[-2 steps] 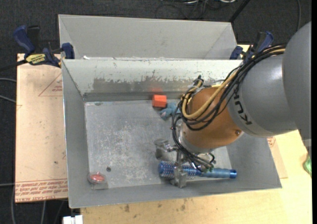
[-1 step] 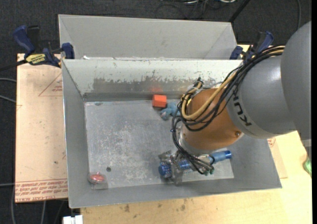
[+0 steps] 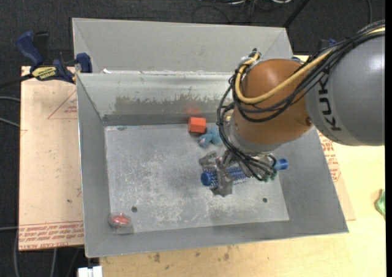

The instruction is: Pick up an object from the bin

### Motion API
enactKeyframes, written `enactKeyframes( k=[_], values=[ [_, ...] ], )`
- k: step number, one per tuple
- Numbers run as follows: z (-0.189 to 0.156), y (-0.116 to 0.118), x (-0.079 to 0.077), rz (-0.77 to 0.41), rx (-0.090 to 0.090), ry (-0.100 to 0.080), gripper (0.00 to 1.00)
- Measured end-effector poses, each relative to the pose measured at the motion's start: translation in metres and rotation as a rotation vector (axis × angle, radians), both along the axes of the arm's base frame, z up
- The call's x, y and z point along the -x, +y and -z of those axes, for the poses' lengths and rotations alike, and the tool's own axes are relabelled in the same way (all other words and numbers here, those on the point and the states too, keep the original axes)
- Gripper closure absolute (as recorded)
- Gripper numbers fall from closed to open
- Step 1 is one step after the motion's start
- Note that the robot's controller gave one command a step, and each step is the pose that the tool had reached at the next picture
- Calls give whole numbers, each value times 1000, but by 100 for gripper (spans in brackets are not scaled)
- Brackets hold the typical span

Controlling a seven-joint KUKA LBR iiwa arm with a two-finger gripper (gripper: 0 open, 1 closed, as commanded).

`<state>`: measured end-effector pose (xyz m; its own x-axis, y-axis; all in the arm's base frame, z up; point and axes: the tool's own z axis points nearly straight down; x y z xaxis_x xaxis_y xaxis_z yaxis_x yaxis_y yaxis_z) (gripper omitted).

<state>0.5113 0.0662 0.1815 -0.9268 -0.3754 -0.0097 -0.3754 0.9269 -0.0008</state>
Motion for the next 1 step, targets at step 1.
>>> enactKeyframes(
  k=[1],
  values=[
    [-72,3,0,15,0,0,100]
  ],
)
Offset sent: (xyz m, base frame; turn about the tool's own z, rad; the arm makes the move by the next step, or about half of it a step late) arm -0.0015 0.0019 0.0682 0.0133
